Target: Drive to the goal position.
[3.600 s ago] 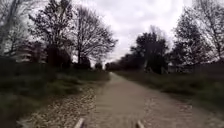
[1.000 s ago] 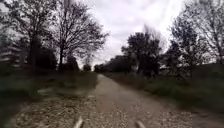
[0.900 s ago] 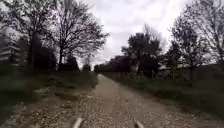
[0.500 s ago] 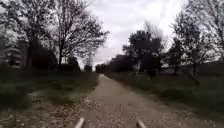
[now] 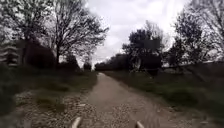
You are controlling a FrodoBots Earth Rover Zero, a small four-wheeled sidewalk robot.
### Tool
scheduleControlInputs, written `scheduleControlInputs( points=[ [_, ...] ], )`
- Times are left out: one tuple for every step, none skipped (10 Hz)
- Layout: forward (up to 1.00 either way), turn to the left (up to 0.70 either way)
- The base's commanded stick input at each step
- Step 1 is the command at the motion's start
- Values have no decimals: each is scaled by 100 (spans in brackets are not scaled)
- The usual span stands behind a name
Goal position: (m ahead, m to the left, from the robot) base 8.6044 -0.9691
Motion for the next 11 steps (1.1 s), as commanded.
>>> scheduleControlInputs(
  points=[
    [69,0],
    [69,0],
    [69,0],
    [69,0],
    [69,0],
    [69,0],
    [69,0],
    [69,0],
    [69,0],
    [69,0],
    [69,0]
  ],
)
